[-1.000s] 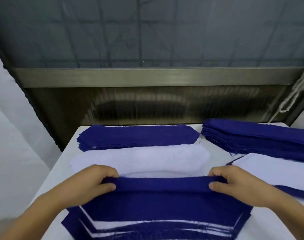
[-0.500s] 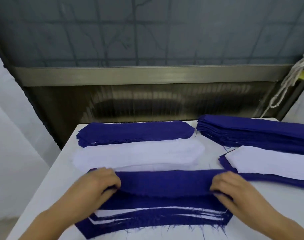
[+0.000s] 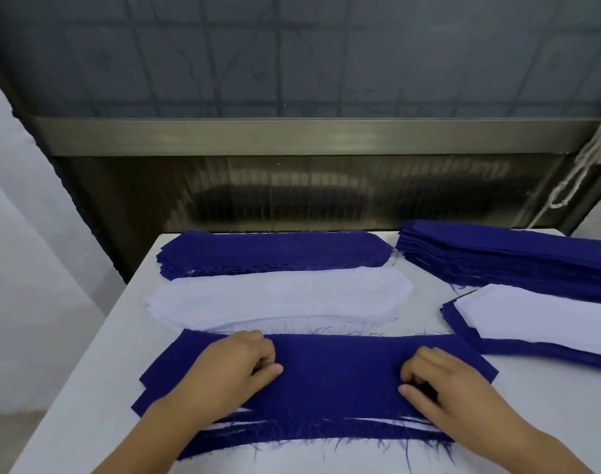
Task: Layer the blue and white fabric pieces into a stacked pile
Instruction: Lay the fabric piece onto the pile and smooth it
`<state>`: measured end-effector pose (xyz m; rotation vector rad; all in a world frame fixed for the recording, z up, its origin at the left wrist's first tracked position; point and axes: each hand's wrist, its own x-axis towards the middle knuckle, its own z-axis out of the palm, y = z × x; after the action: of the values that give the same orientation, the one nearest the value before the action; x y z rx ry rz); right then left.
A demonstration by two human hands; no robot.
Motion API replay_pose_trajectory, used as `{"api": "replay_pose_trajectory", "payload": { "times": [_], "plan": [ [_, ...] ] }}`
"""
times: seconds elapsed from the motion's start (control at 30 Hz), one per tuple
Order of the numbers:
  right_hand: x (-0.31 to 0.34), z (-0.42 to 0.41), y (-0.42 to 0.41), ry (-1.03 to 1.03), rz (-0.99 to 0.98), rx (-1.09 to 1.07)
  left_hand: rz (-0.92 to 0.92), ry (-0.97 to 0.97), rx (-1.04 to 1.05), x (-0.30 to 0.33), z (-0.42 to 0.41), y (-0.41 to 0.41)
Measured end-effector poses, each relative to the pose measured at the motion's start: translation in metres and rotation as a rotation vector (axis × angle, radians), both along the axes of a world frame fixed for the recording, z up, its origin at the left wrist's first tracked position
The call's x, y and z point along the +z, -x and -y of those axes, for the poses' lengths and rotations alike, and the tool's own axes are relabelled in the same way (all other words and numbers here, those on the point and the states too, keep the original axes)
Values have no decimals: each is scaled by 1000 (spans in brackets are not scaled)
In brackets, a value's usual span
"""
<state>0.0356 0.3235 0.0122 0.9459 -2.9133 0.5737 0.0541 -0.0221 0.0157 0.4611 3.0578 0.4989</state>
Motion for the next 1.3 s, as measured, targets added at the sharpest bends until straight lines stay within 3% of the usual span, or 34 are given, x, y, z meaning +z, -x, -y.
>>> {"api": "replay_pose_trajectory", "payload": {
  "times": [0.27,0.37,0.5,0.63,0.77,1.1,1.3],
  "plan": [
    [19,-38,31,-170,138,-134,-57,114,154,-4,64,-3],
    [25,-11,58,-58,74,-141,-131,182,187,8,52,23],
    [21,45,102,68,30,-72,-152,23,120,12,-3,70],
    [7,68,130,-7,78,-19,16,-251,110,8,-34,103],
    [-2,69,140,33,103,-7,92,-331,94,-4,-32,112],
    [3,79,157,60,287,-121,77,-185,137,0,-42,121],
    [5,79,151,77,296,-96,20,-117,133,1,-44,125]
  ]
}}
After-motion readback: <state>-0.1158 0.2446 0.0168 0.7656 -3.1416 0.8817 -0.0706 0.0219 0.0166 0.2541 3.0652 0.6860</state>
